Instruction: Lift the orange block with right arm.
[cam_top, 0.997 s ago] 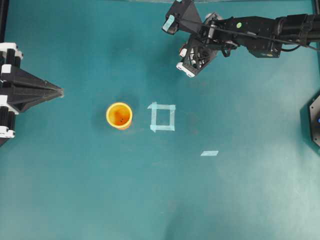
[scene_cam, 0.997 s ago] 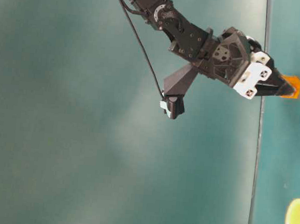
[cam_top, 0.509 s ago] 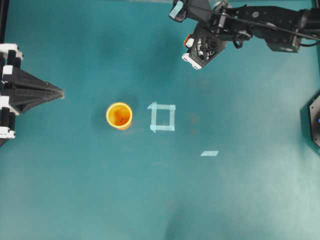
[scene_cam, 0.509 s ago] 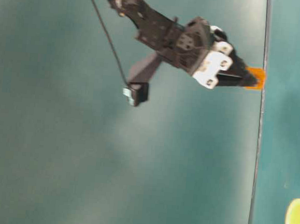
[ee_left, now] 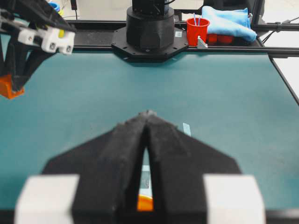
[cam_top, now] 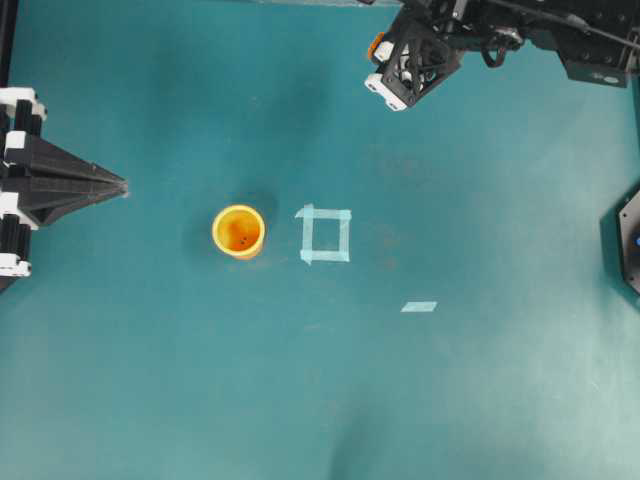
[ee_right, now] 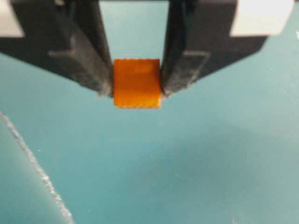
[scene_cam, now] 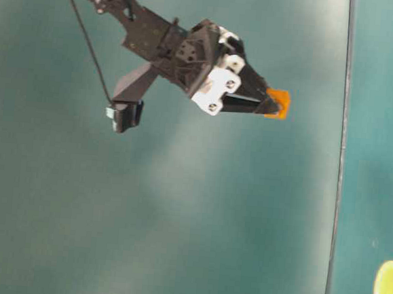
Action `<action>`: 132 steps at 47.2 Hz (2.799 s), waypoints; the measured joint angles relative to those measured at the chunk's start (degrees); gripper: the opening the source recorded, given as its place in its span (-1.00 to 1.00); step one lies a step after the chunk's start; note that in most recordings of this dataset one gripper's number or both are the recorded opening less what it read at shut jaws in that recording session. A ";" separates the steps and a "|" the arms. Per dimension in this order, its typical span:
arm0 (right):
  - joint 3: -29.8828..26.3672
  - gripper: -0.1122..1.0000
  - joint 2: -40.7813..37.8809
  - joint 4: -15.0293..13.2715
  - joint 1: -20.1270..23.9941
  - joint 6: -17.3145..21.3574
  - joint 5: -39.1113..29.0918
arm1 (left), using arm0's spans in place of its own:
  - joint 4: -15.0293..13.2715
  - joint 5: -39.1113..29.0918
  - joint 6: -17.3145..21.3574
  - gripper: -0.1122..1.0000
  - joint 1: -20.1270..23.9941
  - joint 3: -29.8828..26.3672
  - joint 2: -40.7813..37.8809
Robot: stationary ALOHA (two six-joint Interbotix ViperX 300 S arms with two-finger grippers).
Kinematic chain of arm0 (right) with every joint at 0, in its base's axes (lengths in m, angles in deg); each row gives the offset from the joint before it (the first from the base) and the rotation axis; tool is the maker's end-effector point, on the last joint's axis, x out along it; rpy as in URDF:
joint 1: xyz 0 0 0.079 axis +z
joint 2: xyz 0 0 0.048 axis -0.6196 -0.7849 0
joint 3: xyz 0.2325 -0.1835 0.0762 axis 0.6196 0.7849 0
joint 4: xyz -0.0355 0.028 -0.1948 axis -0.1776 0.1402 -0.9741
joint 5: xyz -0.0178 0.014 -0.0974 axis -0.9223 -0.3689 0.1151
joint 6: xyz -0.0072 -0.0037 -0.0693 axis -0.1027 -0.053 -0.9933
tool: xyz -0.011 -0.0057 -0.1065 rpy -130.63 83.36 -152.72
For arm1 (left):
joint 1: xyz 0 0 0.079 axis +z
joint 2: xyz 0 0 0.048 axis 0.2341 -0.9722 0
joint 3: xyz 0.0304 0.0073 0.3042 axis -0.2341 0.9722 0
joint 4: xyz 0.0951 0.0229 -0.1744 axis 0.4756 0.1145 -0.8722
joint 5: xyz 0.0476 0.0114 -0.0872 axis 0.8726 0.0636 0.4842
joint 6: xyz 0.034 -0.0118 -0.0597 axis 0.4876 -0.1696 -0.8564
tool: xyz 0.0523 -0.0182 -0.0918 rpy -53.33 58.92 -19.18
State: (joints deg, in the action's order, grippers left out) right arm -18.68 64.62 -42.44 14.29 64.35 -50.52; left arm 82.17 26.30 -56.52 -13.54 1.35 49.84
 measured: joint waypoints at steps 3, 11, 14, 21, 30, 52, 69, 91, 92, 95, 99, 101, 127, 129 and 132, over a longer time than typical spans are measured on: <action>-0.88 -0.08 0.26 0.09 -0.09 -0.09 -1.05 | 0.00 0.00 -0.09 -0.81 0.00 0.00 0.00; -2.20 -0.08 1.23 0.09 -0.09 -0.18 -3.16 | 0.00 0.00 0.00 -0.81 0.09 0.00 0.00; -2.46 -0.08 1.67 0.09 -0.09 -0.18 -3.87 | 0.00 0.00 0.00 -0.81 0.09 0.00 0.00; -2.64 -0.08 2.81 0.09 -0.09 -0.18 -5.10 | 0.00 0.00 0.00 -0.81 0.09 0.00 0.00; -2.72 -0.08 3.78 0.00 0.00 -0.26 -6.24 | 0.09 0.00 0.09 -0.81 0.09 0.00 0.00; -4.04 -0.08 5.45 0.00 0.00 -0.18 -7.21 | 0.09 0.00 0.09 -0.81 0.09 0.00 0.00; -4.83 -0.08 5.36 0.00 0.00 -0.18 -7.29 | 0.00 0.00 0.00 -0.81 0.09 0.00 0.18; -4.83 -0.08 5.45 0.00 0.00 -0.18 -7.38 | 0.09 -0.18 0.00 -0.81 0.09 0.09 0.26; -4.83 -0.08 5.36 0.09 0.00 -0.18 -7.38 | 0.00 -0.26 0.00 -0.81 0.09 0.00 0.26; -4.83 -0.08 5.45 0.09 -0.09 -0.18 -7.47 | 0.09 -0.35 0.09 -0.81 0.09 0.09 0.26; -4.83 -0.08 5.45 0.09 0.00 -0.18 -7.73 | 0.00 -0.44 0.00 -0.81 0.09 0.00 0.26; -4.83 -0.08 5.45 0.09 0.00 -0.18 -7.91 | 0.00 -0.44 0.09 -0.81 0.09 0.00 0.26; -4.83 -0.08 5.36 0.09 0.00 -0.18 -8.61 | 0.00 -0.70 0.00 -0.81 0.09 0.00 0.26; -4.83 -0.08 5.45 0.09 0.00 -0.18 -8.61 | 0.09 -0.70 0.00 -0.81 0.09 0.09 0.26; -4.83 -0.08 5.45 0.00 0.00 -0.18 -8.61 | 0.09 -0.70 0.00 -0.81 0.09 0.00 0.26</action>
State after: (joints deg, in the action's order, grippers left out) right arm -23.52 70.07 -42.44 14.29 64.18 -59.14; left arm 82.25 25.60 -56.52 -13.45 1.35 50.11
